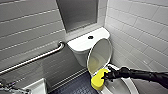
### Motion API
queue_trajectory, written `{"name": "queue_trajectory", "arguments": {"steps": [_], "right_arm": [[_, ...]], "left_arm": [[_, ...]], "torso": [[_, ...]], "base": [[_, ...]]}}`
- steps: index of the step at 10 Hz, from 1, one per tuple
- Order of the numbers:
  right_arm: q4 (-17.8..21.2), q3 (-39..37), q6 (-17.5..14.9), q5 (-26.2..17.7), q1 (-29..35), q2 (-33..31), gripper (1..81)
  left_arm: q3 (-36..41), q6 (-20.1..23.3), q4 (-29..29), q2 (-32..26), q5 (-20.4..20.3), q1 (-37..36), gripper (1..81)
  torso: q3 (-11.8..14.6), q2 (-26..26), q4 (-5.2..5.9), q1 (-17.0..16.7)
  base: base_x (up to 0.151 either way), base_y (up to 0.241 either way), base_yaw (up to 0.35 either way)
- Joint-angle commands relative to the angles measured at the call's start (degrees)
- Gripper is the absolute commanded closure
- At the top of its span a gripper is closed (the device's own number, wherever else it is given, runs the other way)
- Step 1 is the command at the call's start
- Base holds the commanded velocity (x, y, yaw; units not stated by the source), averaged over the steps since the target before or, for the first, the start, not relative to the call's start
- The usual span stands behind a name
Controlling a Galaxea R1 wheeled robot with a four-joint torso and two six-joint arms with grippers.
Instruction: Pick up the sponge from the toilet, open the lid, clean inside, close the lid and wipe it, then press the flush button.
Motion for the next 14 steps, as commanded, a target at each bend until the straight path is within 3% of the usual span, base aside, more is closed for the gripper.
{"name": "queue_trajectory", "arguments": {"steps": [1, 2, 3, 5, 6, 7, 11, 14], "right_arm": [[0.5, -3.5, 0.7, 1.5, 7.0, 3.3, 81.1], [0.5, -5.1, 0.7, 2.9, 6.8, 4.6, 81.1], [0.6, -6.2, 1.4, 5.0, 6.1, 4.8, 81.1], [0.3, -6.8, 5.3, 14.1, 2.9, 2.6, 81.1], [0.3, -7.4, 5.5, 22.0, 0.3, 1.3, 81.1], [0.3, -7.5, 5.5, 26.3, -2.0, 0.6, 81.1], [0.2, -8.8, 5.5, 30.4, -9.2, -2.0, 81.1], [-2.0, -1.8, 5.3, 29.8, -13.4, -8.6, 81.1]], "left_arm": [[1.1, 0.3, 0.2, -0.7, 4.6, 0.4, 1.0], [1.1, 0.3, 0.2, -0.9, 4.6, 0.4, 1.0], [1.0, 0.3, 0.2, -0.7, 4.6, 0.4, 1.0], [1.0, 0.3, 0.2, -0.7, 4.6, 0.4, 1.0], [1.0, 0.3, 0.2, -0.7, 4.6, 0.4, 1.0], [1.0, 0.3, 0.2, -0.7, 4.6, 0.4, 1.0], [1.1, 0.3, 0.2, -0.6, 5.0, 0.4, 1.0], [1.3, 0.3, 0.3, -0.6, 4.8, 0.6, 1.0]], "torso": [[0.0, 0.0, 0.0, 0.0], [-4.4, 0.0, 0.0, 0.0], [-0.2, 0.0, 0.0, 0.0], [-0.7, 0.0, 0.0, 0.0], [-0.7, 0.0, 0.0, 0.0], [-0.7, 0.0, 0.0, 0.0], [-0.7, 0.0, 0.0, 0.0], [-0.7, 0.0, 0.0, 0.0]], "base": [[0.0, 0.0, 0.0], [0.0, 0.0, 0.0], [0.0, 0.0, 0.0], [0.0, 0.0, 0.0], [0.0, 0.0, 0.0], [0.0, 0.0, 0.0], [0.0, 0.0, 0.0], [0.0, 0.0, 0.0]]}}
